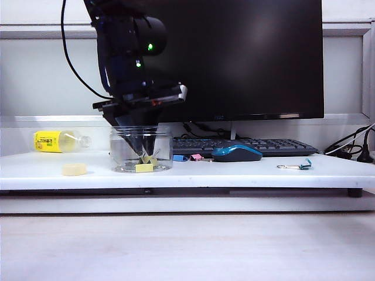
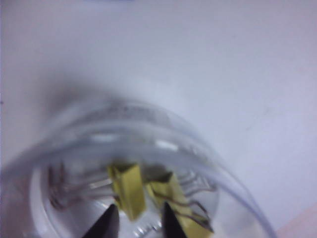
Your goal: Take the clips out of the round transparent plastic box and place them on the table.
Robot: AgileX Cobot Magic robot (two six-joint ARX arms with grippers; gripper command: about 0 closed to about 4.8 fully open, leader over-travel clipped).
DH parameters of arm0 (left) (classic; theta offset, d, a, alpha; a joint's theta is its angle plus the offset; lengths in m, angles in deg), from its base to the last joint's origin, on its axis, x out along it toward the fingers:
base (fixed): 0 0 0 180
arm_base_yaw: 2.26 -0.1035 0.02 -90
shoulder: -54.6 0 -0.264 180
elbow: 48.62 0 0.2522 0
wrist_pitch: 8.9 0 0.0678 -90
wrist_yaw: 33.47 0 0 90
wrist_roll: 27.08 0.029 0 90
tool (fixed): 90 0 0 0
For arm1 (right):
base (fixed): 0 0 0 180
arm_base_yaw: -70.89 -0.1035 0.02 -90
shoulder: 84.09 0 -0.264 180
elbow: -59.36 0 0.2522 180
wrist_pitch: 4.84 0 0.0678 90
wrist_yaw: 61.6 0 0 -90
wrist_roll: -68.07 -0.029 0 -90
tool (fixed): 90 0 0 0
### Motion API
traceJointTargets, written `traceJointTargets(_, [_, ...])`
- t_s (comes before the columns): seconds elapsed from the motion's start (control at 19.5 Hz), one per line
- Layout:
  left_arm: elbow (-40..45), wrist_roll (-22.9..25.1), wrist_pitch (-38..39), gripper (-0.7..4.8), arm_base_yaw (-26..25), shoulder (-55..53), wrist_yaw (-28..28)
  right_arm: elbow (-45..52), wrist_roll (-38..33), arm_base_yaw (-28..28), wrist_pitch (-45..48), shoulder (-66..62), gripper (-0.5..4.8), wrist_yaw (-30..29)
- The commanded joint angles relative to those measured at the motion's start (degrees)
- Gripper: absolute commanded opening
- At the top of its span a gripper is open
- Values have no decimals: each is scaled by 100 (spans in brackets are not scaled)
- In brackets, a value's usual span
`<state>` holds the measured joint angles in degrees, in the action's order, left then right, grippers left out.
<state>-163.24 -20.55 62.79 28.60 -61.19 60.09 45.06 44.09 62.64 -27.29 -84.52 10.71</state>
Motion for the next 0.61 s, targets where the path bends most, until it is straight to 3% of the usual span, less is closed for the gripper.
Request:
traceJointTargets(0.05, [-26,122,-20,124,9,-26,-190,2,24,0,-13,-2,22,20])
traceJointTargets(0.26, [-28,208,-28,125,9,-131,-494,2,26,2,-13,-4,22,22])
traceJointTargets(0.61, [-26,205,-92,124,9,-426,-509,2,26,2,-15,-4,22,116])
